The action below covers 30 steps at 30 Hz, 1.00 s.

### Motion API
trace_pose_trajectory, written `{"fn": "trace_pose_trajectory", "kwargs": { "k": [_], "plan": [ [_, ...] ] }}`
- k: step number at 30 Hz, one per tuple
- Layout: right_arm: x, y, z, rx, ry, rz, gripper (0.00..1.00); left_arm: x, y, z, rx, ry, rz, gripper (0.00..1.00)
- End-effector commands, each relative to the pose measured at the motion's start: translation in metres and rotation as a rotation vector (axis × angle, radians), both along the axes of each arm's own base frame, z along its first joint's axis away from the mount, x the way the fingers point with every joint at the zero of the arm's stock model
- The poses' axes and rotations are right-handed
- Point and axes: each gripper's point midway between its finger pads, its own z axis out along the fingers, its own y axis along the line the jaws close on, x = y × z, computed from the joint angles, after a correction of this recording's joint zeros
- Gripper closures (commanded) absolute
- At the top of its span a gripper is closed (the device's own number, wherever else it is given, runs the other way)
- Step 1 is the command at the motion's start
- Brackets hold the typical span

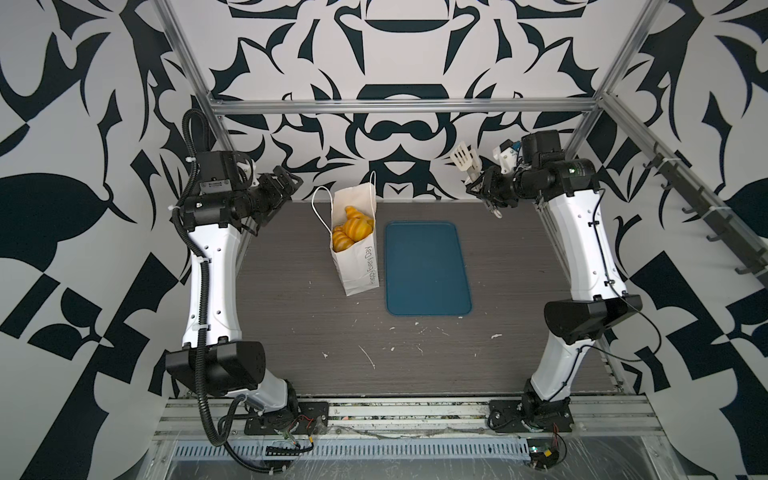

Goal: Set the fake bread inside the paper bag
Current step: 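Withdraw the tongs from the bag while the left gripper releases the bag handle, then lower the tongs beside the tray and open the right gripper to set them down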

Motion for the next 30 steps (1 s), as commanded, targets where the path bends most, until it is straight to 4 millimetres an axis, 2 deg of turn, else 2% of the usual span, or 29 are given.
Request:
{"fn": "trace_pose_trajectory", "kwargs": {
  "k": [1, 8, 10, 14, 19, 25, 30],
  "plan": [
    [0.003, -0.022, 0.001, -0.046, -0.040, -0.066, 0.61, -0.005, 0.001, -0.012, -0.049, 0.031, 0.001, 0.01],
    [0.001, -0.070, -0.062, -0.124, 0.129, -0.188, 0.61, -0.010, 0.020, -0.055, -0.008, 0.113, 0.090, 0.01],
    [0.001, -0.077, -0.079, -0.141, 0.165, -0.204, 0.61, -0.006, 0.025, -0.060, 0.015, 0.093, 0.111, 0.01],
    [0.003, -0.085, -0.109, -0.169, 0.216, -0.224, 0.61, -0.004, 0.033, -0.080, 0.055, 0.120, 0.136, 0.01],
    [0.004, -0.091, -0.137, -0.207, 0.274, -0.235, 0.61, 0.001, 0.033, -0.096, 0.235, 0.066, 0.119, 0.01],
    [0.003, -0.099, -0.172, -0.267, 0.356, -0.226, 0.62, 0.004, 0.033, -0.122, 0.228, 0.089, 0.113, 0.01],
    [0.000, -0.101, -0.197, -0.291, 0.410, -0.207, 0.62, 0.012, 0.030, -0.134, 0.275, 0.064, 0.051, 0.01]
  ]
}}
